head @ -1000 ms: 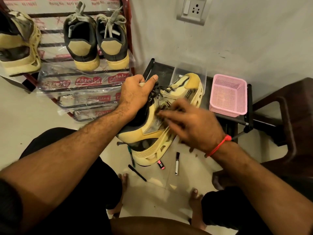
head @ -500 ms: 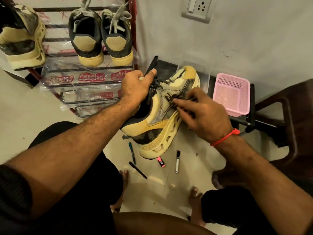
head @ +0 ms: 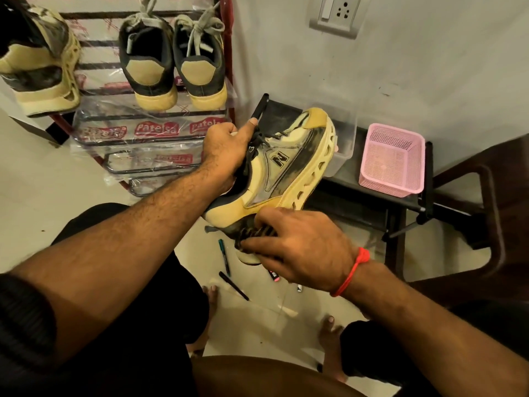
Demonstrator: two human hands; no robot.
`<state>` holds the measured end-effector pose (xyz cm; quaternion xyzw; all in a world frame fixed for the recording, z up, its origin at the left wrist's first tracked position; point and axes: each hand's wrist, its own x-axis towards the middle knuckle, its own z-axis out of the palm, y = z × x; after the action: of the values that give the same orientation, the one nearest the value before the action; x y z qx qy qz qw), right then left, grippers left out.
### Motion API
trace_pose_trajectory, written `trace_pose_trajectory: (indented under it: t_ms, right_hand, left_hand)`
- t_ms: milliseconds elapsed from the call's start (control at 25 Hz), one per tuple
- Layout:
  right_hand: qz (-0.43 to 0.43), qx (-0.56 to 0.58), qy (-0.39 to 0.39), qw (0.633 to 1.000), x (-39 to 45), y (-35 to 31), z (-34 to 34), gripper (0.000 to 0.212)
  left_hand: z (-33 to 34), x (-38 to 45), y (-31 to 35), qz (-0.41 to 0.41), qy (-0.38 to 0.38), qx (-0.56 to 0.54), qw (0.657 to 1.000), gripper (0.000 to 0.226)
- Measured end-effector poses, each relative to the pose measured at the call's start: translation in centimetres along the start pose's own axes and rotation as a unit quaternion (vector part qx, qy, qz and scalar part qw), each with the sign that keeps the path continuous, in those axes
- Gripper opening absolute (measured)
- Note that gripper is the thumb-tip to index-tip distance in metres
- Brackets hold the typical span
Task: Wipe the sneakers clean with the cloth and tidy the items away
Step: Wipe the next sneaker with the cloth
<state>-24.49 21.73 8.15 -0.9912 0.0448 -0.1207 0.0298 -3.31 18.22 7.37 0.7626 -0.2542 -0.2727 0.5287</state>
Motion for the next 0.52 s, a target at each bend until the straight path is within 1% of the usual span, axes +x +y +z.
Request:
trace_pose_trajectory:
  t_ms: [40,80,160,200,240,280,320,360,400,440,520]
  right_hand:
    - [0.003,0.003,-0.012,1.0,0.1,0.1,-0.2,0.031]
    - [0.036,0.007,-0.008,0.999,0.2,1.2,-0.9,0.031]
    - [0.122,0.006,0.061,0.991,0.4,3.5,-2.4,0.038]
    - [0.143,0.007,0.071,0.987,0.3,3.8,-2.5,0.04]
    - [0.125,0.005,0.06,0.99,0.2,3.3,-2.1,0.039]
    - [0.081,0.006,0.037,0.996,0.2,2.3,-1.4,0.035]
    - [0.032,0.008,0.013,0.999,0.2,1.0,-0.6,0.033]
    - [0.004,0.008,-0.006,1.0,0.2,0.4,-0.3,0.032]
    - [0.01,0.011,-0.01,1.0,0.2,0.9,-0.6,0.033]
    - [0.046,0.013,0.003,0.999,0.2,2.0,-1.2,0.036]
    - [0.16,0.015,0.069,0.985,-0.2,5.1,-2.5,0.039]
  left_hand:
    - [0.0,0.0,0.1,0.002,-0.002,0.002,1.0,0.065]
    - [0.0,0.2,0.1,-0.001,-0.002,-0.001,1.0,0.063]
    - [-0.4,0.7,0.0,-0.011,0.003,-0.009,1.0,0.059]
    - [-0.4,0.6,0.1,-0.012,0.003,-0.01,1.0,0.052]
    - [-0.3,0.4,0.1,-0.008,0.003,-0.01,1.0,0.045]
    - [-0.1,0.1,0.1,-0.004,0.001,-0.006,1.0,0.042]
    - [0.2,-0.1,-0.1,-0.003,-0.001,0.0,1.0,0.042]
    - [0.4,-0.2,-0.2,-0.002,-0.003,0.005,1.0,0.043]
    - [0.6,-0.2,-0.4,0.002,-0.005,0.007,1.0,0.044]
    - [0.5,-0.1,-0.3,0.004,-0.009,0.002,1.0,0.045]
    - [0.2,0.3,-0.2,0.015,-0.017,0.0,1.0,0.046]
